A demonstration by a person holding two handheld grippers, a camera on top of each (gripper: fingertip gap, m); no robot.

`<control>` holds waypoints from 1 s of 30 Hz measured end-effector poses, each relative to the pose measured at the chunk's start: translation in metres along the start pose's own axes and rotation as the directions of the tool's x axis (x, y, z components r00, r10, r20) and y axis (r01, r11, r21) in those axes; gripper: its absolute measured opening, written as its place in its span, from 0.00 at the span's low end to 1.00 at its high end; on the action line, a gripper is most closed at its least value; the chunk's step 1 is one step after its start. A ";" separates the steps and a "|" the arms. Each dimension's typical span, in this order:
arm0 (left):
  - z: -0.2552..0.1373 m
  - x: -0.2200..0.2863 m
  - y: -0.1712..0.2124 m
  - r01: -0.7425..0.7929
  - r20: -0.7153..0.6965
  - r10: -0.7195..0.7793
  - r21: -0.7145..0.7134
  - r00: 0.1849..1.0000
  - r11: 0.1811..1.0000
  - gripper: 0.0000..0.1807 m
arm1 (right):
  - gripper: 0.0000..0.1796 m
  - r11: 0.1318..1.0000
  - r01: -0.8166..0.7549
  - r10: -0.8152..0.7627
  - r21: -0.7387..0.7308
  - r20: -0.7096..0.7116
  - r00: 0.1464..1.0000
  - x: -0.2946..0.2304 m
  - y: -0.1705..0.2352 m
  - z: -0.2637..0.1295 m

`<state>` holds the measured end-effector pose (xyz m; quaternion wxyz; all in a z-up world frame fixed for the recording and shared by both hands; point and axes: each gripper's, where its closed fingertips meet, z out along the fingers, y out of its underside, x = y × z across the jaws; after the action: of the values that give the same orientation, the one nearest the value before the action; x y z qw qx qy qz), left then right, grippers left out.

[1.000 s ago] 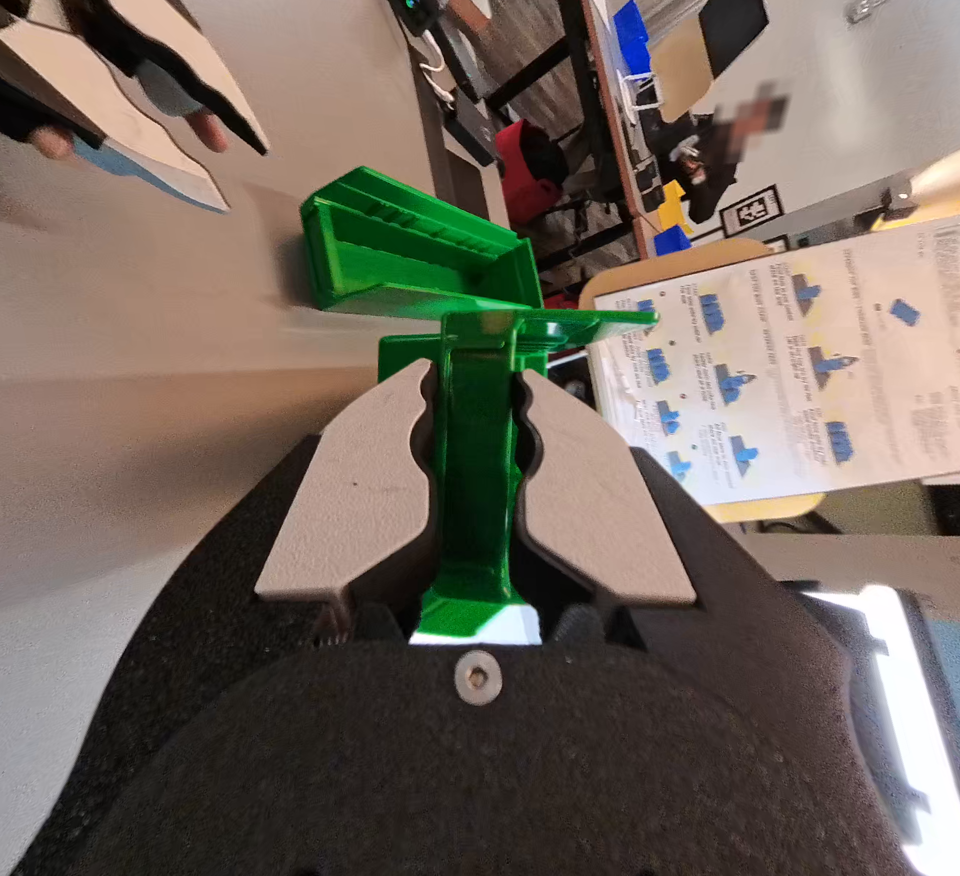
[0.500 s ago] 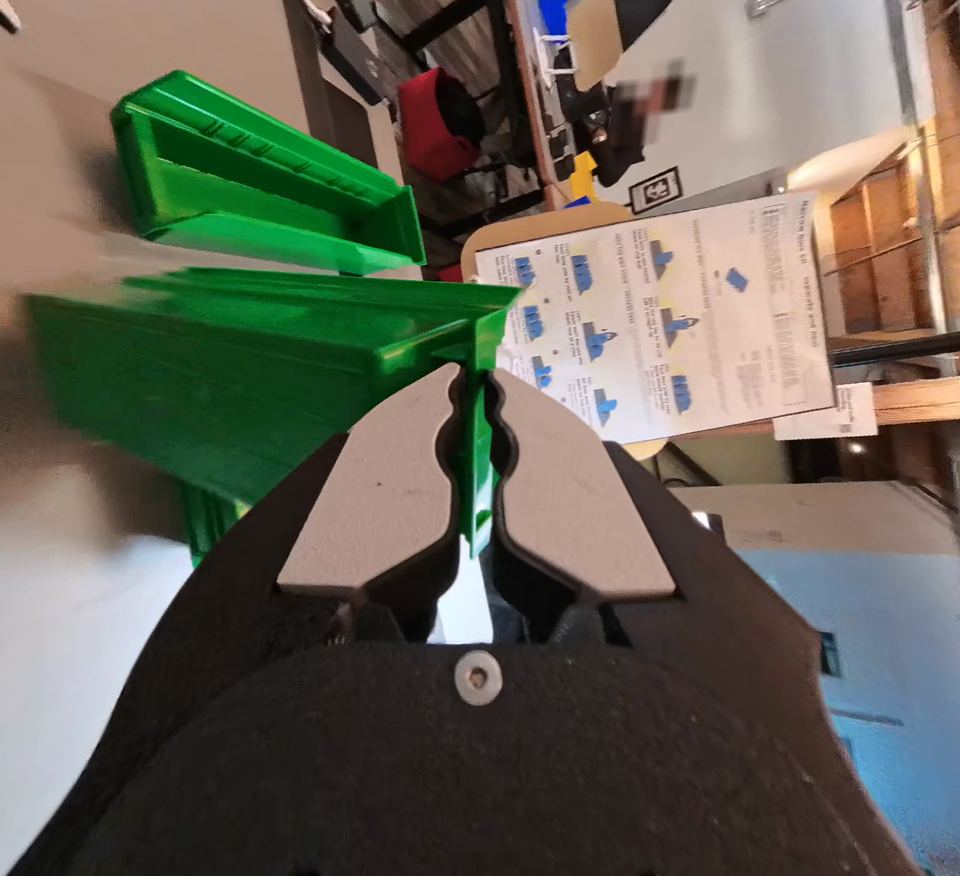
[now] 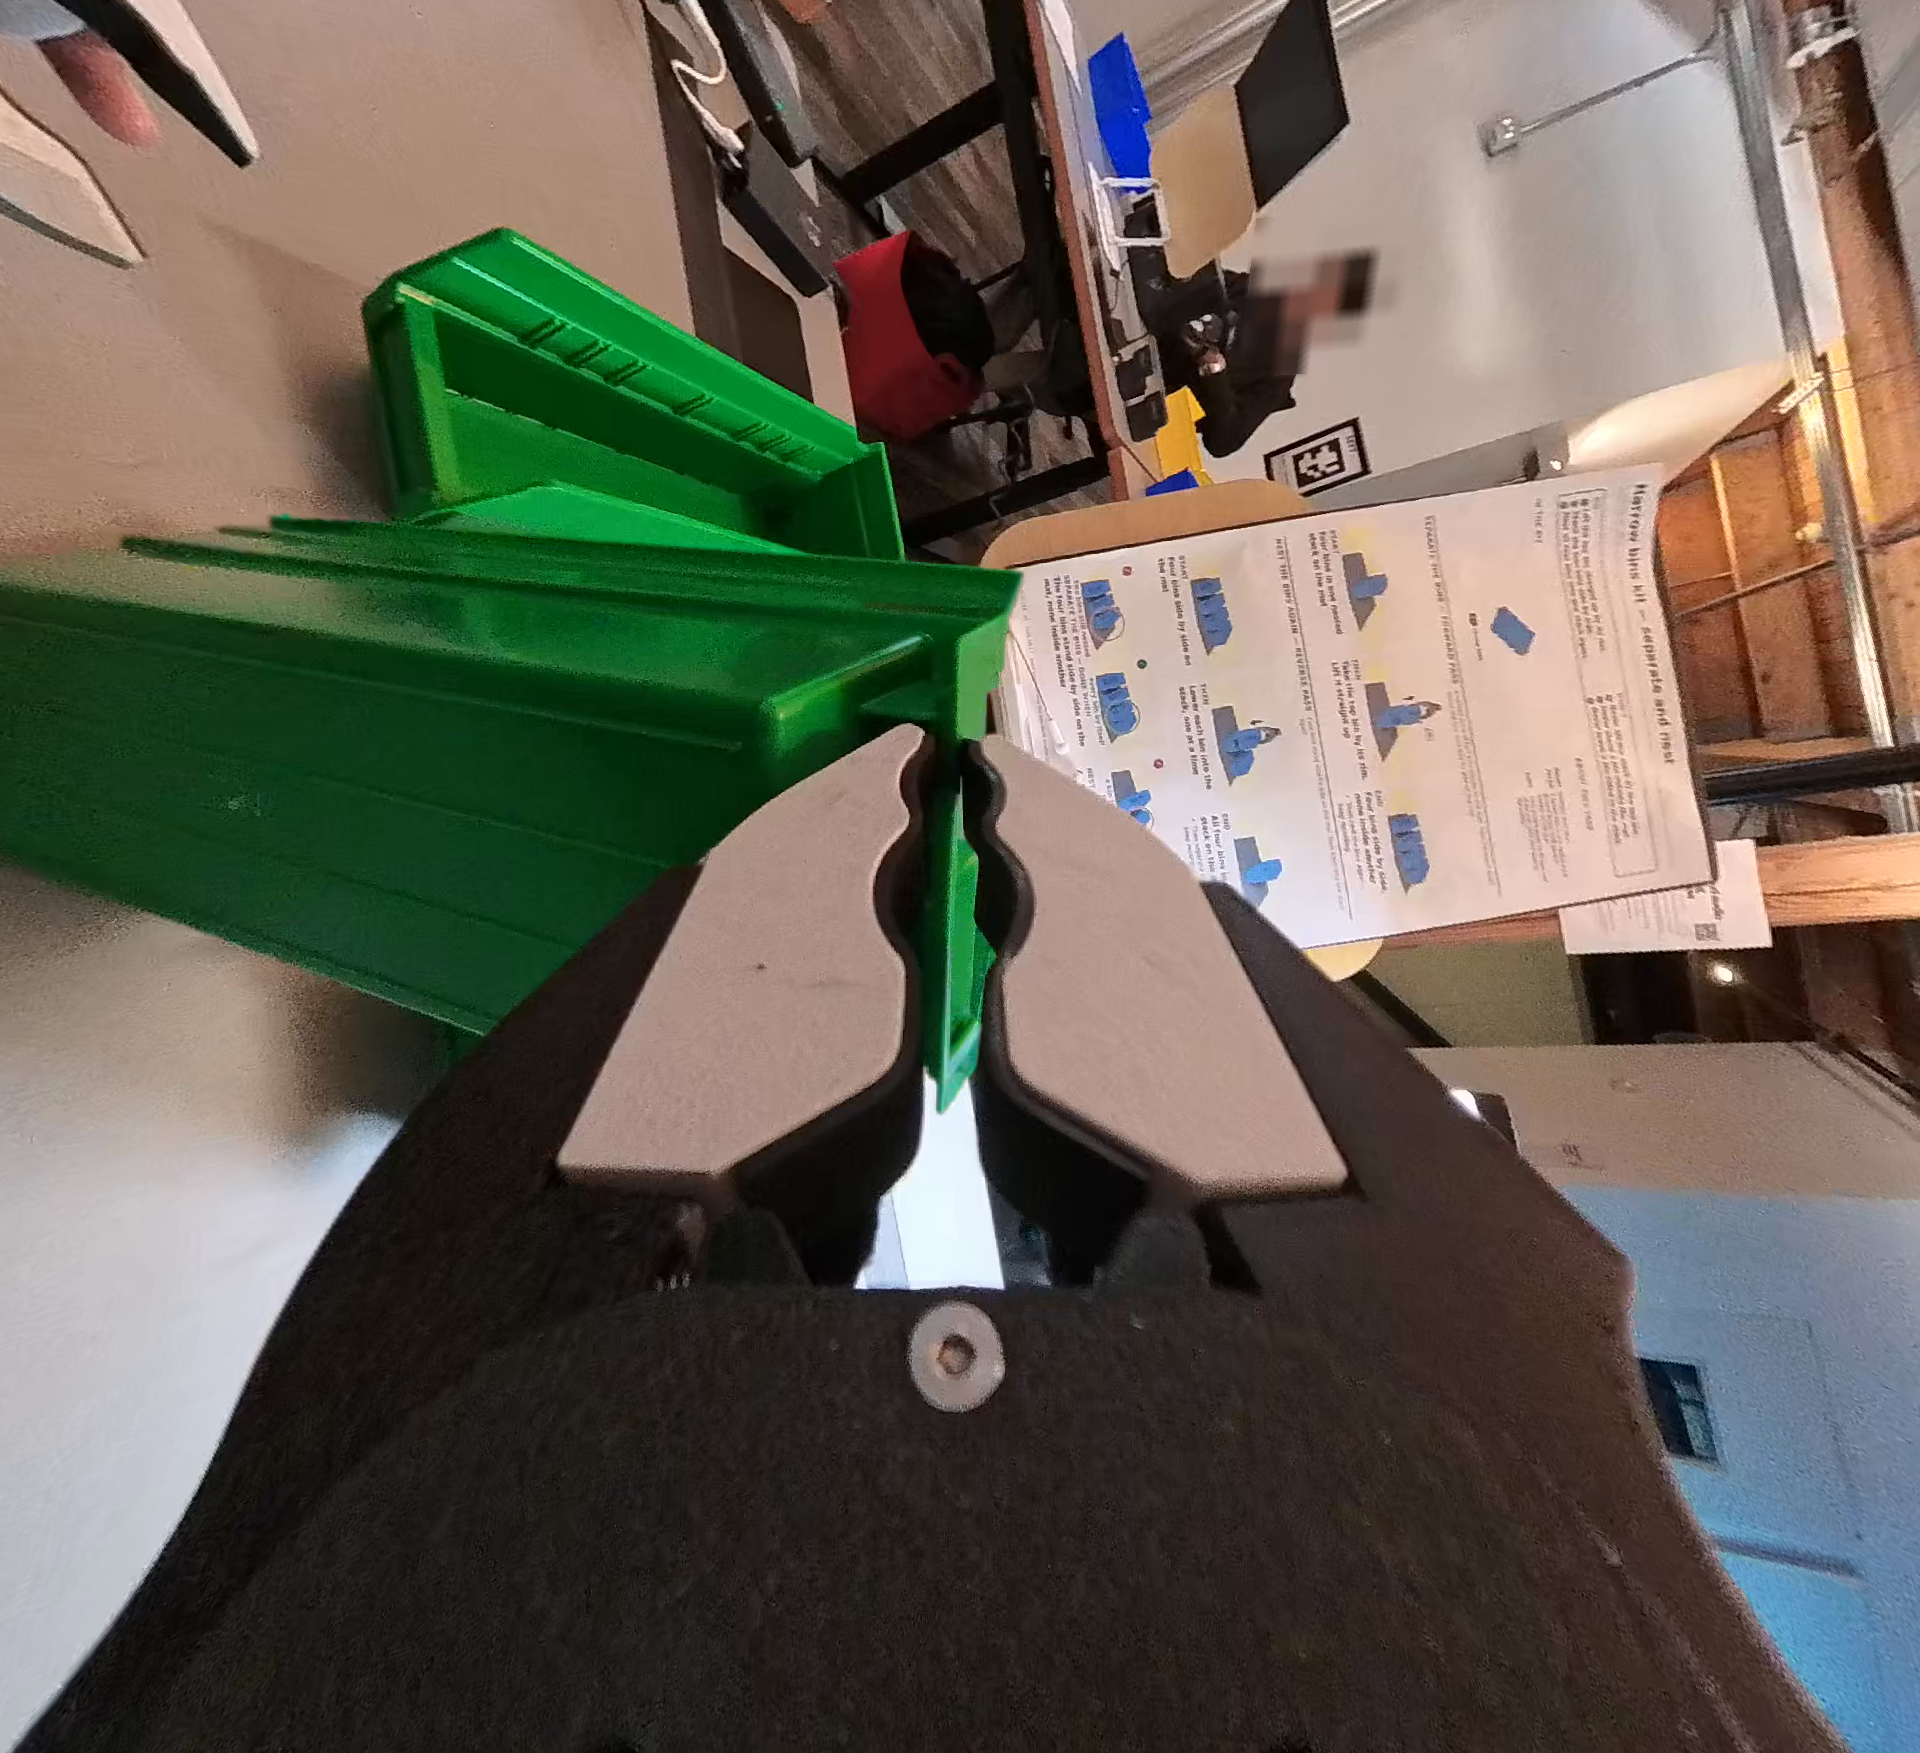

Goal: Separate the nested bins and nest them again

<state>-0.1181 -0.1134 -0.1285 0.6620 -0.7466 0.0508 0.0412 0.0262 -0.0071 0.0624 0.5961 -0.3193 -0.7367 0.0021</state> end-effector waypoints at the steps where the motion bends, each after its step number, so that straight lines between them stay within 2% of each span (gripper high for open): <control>1: 0.000 0.000 0.000 0.000 -0.001 0.000 0.000 1.000 1.000 0.25 | 0.03 1.000 0.001 -0.001 -0.004 -0.015 1.000 0.002 0.001 0.001; 8: -0.001 0.006 -0.002 0.008 -0.039 -0.007 0.009 0.999 1.000 0.25 | 0.03 0.999 -0.043 0.042 -0.008 -0.121 0.992 0.037 0.006 -0.006; 12: -0.002 0.021 -0.010 0.034 -0.115 -0.029 0.042 0.993 0.999 0.24 | 0.03 0.996 -0.092 0.086 -0.018 -0.203 0.975 0.072 0.014 -0.020; 18: -0.001 0.031 -0.013 0.033 -0.138 -0.027 0.046 0.990 0.998 0.24 | 0.02 0.988 -0.134 0.102 -0.077 -0.330 0.938 0.132 0.029 -0.045; 24: -0.001 0.032 -0.014 0.024 -0.138 -0.017 0.050 0.990 0.998 0.24 | 0.03 0.977 -0.070 -0.039 -0.202 -0.490 0.871 0.168 0.043 -0.044; 30: -0.002 0.032 -0.012 0.023 -0.136 -0.017 0.045 0.991 0.999 0.24 | 0.02 0.926 0.080 -0.296 -0.370 -0.576 0.762 0.154 0.069 -0.005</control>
<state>-0.0846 -0.1143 -0.1204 0.6746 -0.7326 0.0890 -0.0175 0.0493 0.1187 0.1729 0.7417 -0.3183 -0.5173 -0.2845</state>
